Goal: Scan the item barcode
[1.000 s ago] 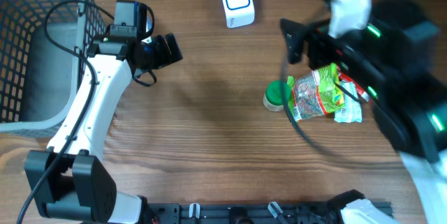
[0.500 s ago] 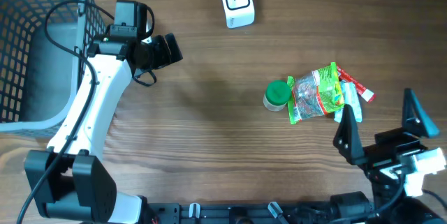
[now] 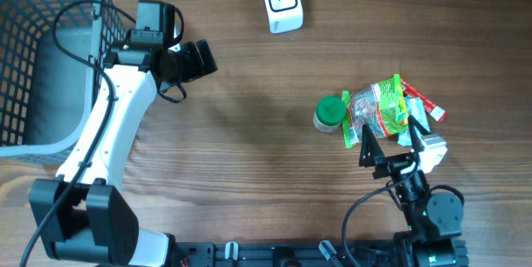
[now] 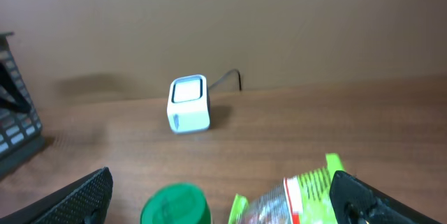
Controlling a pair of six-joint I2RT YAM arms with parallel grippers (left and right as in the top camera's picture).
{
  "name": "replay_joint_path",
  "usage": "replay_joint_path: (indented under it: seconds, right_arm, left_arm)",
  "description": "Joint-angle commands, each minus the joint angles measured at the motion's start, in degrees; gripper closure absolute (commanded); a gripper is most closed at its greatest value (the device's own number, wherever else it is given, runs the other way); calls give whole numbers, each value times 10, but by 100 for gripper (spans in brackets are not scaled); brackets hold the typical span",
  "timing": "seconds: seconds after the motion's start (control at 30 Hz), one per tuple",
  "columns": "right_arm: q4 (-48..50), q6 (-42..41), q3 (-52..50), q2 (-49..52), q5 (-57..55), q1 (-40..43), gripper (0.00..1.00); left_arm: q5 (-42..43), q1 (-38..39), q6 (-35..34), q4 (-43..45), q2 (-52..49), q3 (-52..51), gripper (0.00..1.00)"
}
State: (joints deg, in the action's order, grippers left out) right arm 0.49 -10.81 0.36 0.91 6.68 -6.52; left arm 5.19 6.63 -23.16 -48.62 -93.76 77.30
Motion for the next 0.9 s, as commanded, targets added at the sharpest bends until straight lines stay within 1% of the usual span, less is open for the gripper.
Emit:
replay_joint_path:
  seconds: [0.0, 0.57, 0.63, 0.7, 0.73, 0.87]
  right_arm:
    - [0, -29, -1, -7, 9, 4, 0]
    - [0, -29, -1, -6, 9, 4, 0]
    - [0, -29, -1, -6, 9, 4, 0]
    - [0, -29, -1, -6, 9, 4, 0]
    - [0, -29, -1, -6, 9, 4, 0]
    - [0, -29, -1, -6, 9, 4, 0]
  left_arm:
    - [-2, -1, 4, 1, 0, -1, 0]
    - [-2, -1, 4, 1, 0, -1, 0]
    - [-2, -1, 4, 1, 12, -1, 0]
    - [-10, -1, 4, 12, 59, -1, 0]
    - [-10, -2, 4, 13, 97, -1, 0]
    - [-21, -2, 5, 12, 287, -1, 0]
